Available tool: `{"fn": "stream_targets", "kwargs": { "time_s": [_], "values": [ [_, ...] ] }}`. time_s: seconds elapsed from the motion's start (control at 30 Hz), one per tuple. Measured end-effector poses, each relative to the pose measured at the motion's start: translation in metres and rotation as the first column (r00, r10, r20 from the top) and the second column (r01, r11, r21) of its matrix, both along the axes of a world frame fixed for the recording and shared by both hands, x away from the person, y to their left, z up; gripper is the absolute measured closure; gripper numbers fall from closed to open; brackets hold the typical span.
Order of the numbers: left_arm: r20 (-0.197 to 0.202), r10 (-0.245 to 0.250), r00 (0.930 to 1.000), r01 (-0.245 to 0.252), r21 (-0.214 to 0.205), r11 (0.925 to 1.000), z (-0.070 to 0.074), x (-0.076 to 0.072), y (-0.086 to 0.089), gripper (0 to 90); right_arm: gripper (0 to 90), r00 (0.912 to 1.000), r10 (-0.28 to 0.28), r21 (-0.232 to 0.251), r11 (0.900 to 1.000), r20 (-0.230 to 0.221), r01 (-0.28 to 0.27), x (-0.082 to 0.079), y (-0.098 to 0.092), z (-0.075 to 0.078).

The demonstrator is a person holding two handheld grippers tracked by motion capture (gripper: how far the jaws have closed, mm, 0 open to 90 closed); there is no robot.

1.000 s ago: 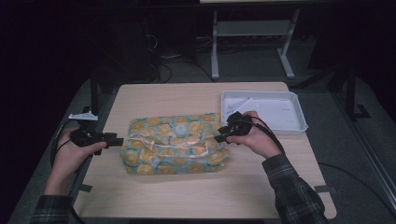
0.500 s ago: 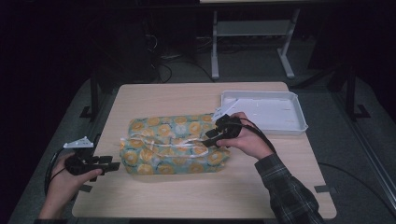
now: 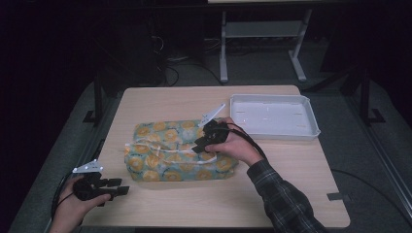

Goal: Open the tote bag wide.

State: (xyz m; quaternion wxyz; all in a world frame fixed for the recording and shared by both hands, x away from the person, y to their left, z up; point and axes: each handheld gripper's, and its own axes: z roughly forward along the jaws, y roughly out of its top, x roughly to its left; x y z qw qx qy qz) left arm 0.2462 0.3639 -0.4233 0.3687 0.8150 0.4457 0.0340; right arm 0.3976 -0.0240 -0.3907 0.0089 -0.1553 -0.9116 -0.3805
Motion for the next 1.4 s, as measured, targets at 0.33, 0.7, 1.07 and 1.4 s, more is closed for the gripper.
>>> {"fn": "stream_targets", "kwargs": {
  "time_s": [0.33,0.7,1.07,1.4],
  "values": [
    [0.001,-0.009,1.0000,0.009,-0.003,1.0000,-0.002,0.001,-0.001,45.4,60.2,0.9974,-0.040,-0.075,0.9962,0.059,0.045,0.016,-0.002,-0.015],
    [0.000,-0.007,1.0000,0.007,-0.003,1.0000,-0.003,0.001,0.000,45.6,89.4,0.9922,-0.106,-0.120,0.9863,0.067,0.113,0.031,-0.001,-0.023],
    [-0.006,-0.011,0.9999,0.011,-0.005,0.9999,-0.004,0.002,-0.001,45.6,89.8,0.9668,-0.249,-0.092,0.9630,0.057,0.254,0.076,-0.001,-0.017],
    [-0.007,-0.011,0.9999,0.011,-0.008,0.9999,-0.005,0.001,-0.001,45.4,68.1,0.9736,-0.228,-0.015,0.9735,0.010,0.228,0.067,-0.012,-0.006]
  ]
}}
